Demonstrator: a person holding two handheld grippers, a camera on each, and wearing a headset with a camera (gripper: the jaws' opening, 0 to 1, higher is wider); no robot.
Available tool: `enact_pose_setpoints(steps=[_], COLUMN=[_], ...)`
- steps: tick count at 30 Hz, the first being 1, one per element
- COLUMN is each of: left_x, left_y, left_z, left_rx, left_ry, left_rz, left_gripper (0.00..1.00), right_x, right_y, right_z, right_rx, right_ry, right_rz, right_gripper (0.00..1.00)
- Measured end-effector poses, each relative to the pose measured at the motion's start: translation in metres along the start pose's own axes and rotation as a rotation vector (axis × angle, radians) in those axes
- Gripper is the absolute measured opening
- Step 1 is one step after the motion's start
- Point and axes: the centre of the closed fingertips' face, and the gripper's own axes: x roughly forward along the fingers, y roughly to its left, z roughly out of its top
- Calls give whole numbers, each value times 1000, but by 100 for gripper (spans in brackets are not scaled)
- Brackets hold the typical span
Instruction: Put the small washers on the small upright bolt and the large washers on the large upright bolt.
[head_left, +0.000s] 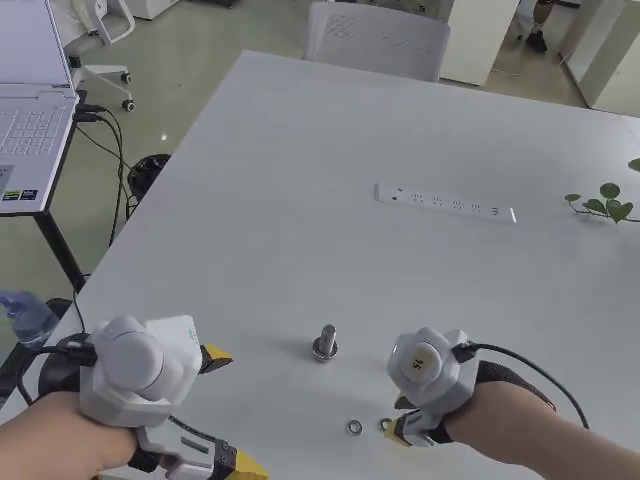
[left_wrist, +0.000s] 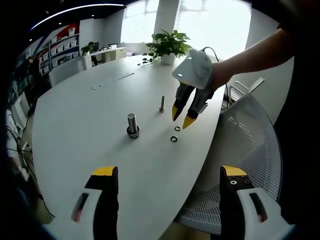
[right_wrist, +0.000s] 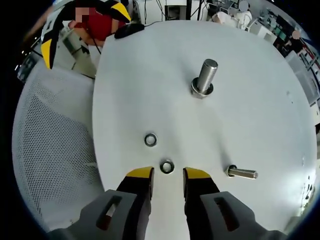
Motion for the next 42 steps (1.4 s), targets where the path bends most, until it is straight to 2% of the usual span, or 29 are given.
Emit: enact_pose_setpoints(steps=[7, 20, 28, 42], left_x=[-1, 0, -1, 1], left_y=[2, 4, 6, 6], left_z=[1, -1, -3, 0], left_rx=[-3, -8, -10, -9], left_ry=[2, 0, 3, -3], left_rz=[1, 0, -1, -4], left_gripper=[83, 83, 82, 82], right_x=[4, 11, 12, 12], right_y=[-1, -1, -4, -4], right_z=[3, -3, -2, -3], right_rx=[-2, -9, 6, 0], right_ry=[-7, 16, 10, 20], right_rz=[-13, -38, -37, -38], right_gripper=[25, 24, 23, 18])
